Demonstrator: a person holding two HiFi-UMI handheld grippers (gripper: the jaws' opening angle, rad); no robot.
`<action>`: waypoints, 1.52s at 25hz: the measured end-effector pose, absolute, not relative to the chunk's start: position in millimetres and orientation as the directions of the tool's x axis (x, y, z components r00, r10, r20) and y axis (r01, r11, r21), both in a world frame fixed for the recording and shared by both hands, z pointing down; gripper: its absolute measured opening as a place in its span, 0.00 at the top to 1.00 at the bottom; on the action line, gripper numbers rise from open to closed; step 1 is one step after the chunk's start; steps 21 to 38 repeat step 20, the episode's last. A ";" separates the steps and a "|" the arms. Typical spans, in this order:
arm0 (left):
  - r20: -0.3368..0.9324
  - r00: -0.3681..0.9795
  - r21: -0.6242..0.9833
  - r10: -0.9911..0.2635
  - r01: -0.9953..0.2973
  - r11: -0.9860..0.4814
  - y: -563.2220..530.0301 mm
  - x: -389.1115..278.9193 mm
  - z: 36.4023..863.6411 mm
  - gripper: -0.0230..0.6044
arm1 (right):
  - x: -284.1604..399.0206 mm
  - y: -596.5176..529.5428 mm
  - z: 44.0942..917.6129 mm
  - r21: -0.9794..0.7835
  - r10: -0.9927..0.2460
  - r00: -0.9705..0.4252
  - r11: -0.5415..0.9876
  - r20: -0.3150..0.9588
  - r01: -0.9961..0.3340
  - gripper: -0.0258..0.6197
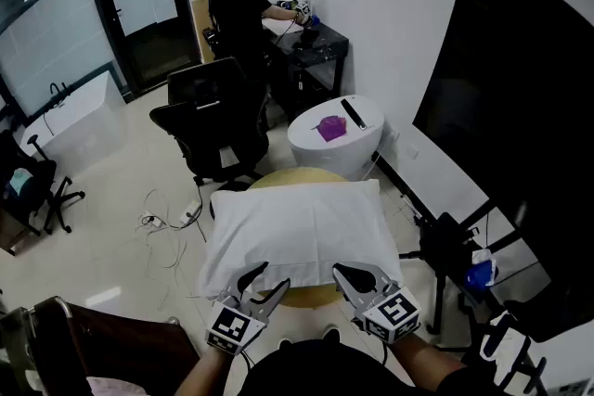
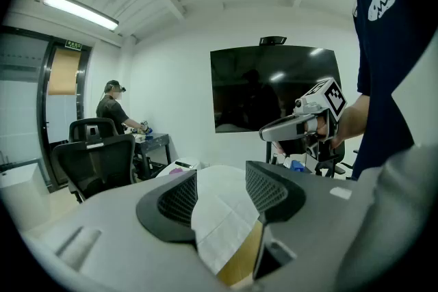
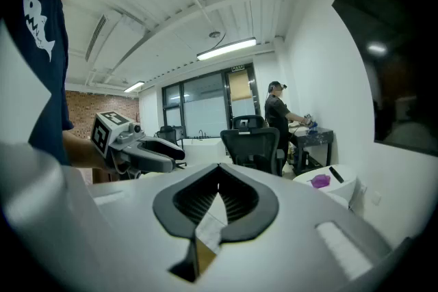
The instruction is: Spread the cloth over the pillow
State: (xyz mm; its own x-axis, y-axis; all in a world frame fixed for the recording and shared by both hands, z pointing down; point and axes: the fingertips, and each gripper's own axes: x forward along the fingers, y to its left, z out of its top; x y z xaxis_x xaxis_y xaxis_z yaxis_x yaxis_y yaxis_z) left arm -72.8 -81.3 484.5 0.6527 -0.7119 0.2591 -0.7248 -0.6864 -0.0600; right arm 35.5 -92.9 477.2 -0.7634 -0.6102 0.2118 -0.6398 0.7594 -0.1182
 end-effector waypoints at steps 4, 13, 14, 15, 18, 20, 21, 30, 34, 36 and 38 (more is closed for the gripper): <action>0.277 0.667 -0.055 -0.691 -0.707 -0.705 -80.3 -56.9 487.4 0.63 | 35.8 -96.6 475.5 -0.128 -0.582 -0.785 0.780 0.213 -0.613 0.95; 0.263 0.670 -0.055 -0.695 -0.708 -0.704 -81.2 -49.3 487.9 0.63 | 36.5 -102.2 474.6 -0.134 -0.551 -0.810 0.803 0.201 -0.580 0.95; 0.263 0.666 -0.058 -0.698 -0.711 -0.701 -81.4 -50.0 488.1 0.63 | 36.0 -102.0 475.3 -0.138 -0.549 -0.811 0.804 0.202 -0.578 0.95; 0.263 0.665 -0.061 -0.699 -0.712 -0.700 -81.9 -50.5 488.1 0.63 | 35.4 -101.7 475.2 -0.140 -0.546 -0.813 0.805 0.203 -0.576 0.95; 0.265 0.665 -0.058 -0.698 -0.712 -0.700 -83.3 -51.4 490.4 0.65 | 34.4 -101.6 472.7 -0.139 -0.544 -0.814 0.807 0.203 -0.574 0.95; 0.270 0.665 -0.052 -0.697 -0.713 -0.700 -83.7 -52.1 492.1 0.65 | 35.9 -102.6 472.7 -0.143 -0.552 -0.807 0.799 0.209 -0.584 0.95; 0.270 0.665 -0.052 -0.697 -0.713 -0.700 -83.7 -52.1 492.1 0.65 | 35.9 -102.6 472.7 -0.143 -0.552 -0.807 0.799 0.209 -0.584 0.95; 0.270 0.665 -0.052 -0.697 -0.713 -0.700 -83.7 -52.1 492.1 0.65 | 35.9 -102.6 472.7 -0.143 -0.552 -0.807 0.799 0.209 -0.584 0.95; 0.270 0.665 -0.052 -0.697 -0.713 -0.700 -83.7 -52.1 492.1 0.65 | 35.9 -102.6 472.7 -0.143 -0.552 -0.807 0.799 0.209 -0.584 0.95; 0.270 0.665 -0.052 -0.697 -0.713 -0.700 -83.7 -52.1 492.1 0.65 | 35.9 -102.6 472.7 -0.143 -0.552 -0.807 0.799 0.209 -0.584 0.95; 0.270 0.665 -0.052 -0.697 -0.713 -0.700 -83.7 -52.1 492.1 0.65 | 35.9 -102.6 472.7 -0.143 -0.552 -0.807 0.799 0.209 -0.584 0.95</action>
